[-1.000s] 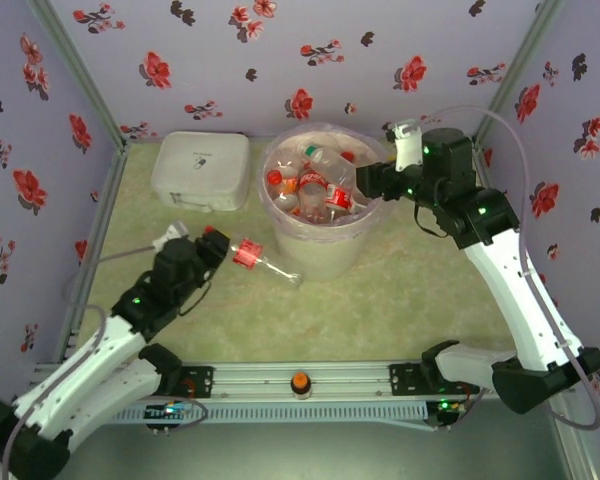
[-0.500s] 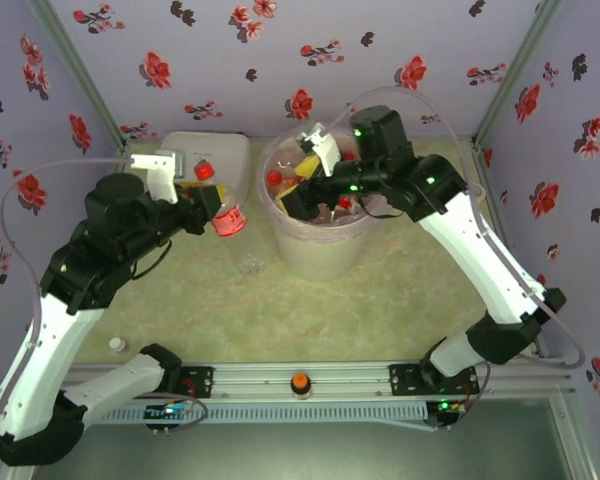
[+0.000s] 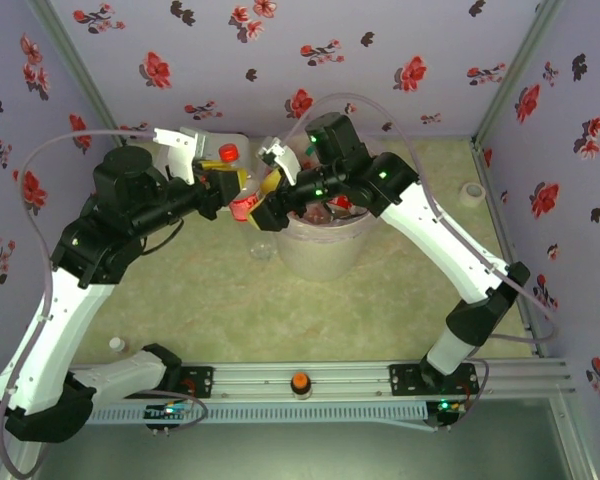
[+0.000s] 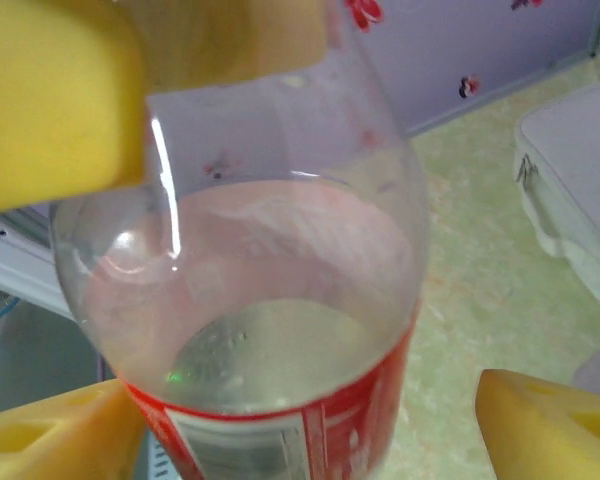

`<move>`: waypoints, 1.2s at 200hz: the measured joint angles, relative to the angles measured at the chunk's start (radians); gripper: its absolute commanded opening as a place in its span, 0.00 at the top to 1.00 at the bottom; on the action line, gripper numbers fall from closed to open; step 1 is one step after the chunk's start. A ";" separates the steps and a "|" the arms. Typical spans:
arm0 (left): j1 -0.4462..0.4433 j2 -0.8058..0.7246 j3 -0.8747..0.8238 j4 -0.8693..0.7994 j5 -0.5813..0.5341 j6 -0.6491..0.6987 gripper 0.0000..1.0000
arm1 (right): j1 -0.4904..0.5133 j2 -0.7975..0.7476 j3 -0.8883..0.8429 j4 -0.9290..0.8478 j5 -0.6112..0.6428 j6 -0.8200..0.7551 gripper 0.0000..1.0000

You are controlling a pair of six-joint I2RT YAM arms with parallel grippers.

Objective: Put the plastic bottles in the bin

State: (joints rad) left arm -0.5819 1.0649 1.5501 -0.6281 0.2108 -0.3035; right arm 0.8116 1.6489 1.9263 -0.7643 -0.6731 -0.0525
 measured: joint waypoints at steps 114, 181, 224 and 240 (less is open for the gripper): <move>0.032 -0.157 -0.345 0.214 0.019 -0.091 0.06 | -0.143 -0.100 -0.212 0.315 -0.024 0.236 0.58; 0.011 -0.173 -0.534 0.397 0.123 -0.143 0.14 | -0.185 -0.122 -0.222 0.476 -0.060 0.406 0.60; 0.011 -0.103 -0.516 0.463 0.131 -0.143 0.14 | -0.176 -0.119 -0.227 0.500 -0.087 0.439 0.60; 0.011 -0.079 -0.502 0.478 0.133 -0.138 0.21 | -0.171 -0.116 -0.227 0.512 -0.095 0.450 0.60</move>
State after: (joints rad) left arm -0.5713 0.9863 1.0481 -0.1501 0.3435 -0.4412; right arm 0.6411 1.5326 1.6997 -0.2523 -0.7681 0.3973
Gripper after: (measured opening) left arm 0.840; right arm 0.399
